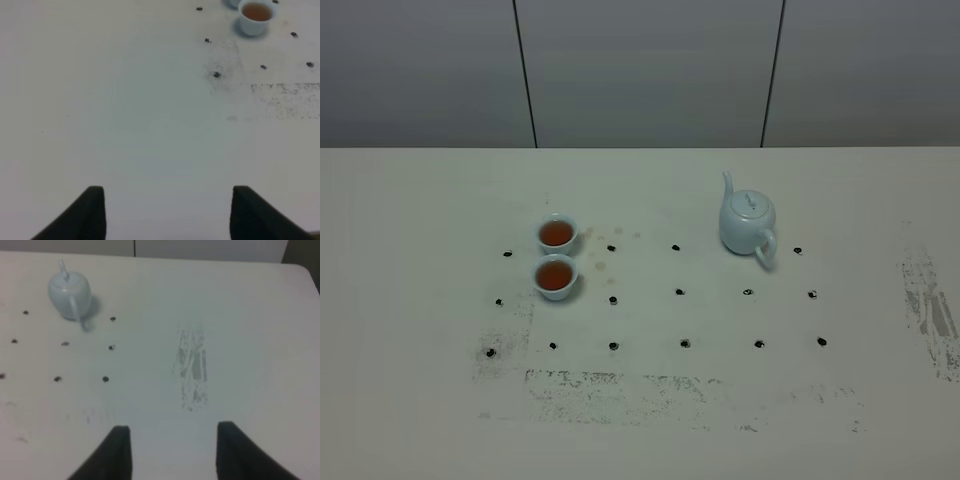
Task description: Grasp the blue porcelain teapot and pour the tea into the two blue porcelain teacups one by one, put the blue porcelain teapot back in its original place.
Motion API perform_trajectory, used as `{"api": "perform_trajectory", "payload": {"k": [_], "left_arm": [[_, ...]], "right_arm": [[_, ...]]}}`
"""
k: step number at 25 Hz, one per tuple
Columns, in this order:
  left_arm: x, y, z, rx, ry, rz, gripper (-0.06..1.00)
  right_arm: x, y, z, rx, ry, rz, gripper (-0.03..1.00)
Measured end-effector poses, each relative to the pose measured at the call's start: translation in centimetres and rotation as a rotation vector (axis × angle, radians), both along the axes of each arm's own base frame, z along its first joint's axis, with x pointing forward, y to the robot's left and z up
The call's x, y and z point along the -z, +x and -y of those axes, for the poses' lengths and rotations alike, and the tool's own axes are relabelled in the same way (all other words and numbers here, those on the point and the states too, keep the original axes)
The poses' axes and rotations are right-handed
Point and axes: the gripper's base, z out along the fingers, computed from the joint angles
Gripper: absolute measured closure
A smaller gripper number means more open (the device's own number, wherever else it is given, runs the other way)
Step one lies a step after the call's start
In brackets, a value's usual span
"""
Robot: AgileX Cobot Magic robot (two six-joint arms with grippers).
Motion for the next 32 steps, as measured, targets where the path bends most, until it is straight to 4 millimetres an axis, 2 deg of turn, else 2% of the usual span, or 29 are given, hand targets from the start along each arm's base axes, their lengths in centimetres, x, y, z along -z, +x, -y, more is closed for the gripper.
{"api": "perform_trajectory", "payload": {"k": [2,8,12,32], "left_arm": [[0.0,0.0,0.0,0.000,0.000,0.000,0.43],[0.0,0.0,0.0,0.000,0.000,0.000,0.43],[0.0,0.0,0.0,0.000,0.000,0.000,0.43],[0.0,0.0,0.0,0.001,0.001,0.000,0.43]], "right_arm": [[0.9,-0.7,-0.1,-0.028,0.005,0.007,0.60],[1.4,-2.7,-0.2,-0.085,-0.010,0.075,0.61],[2.4,-2.8,-0.1,-0.106,0.039,0.006,0.61],[2.4,-2.8,0.1,-0.128,0.070,0.001,0.61]]}}
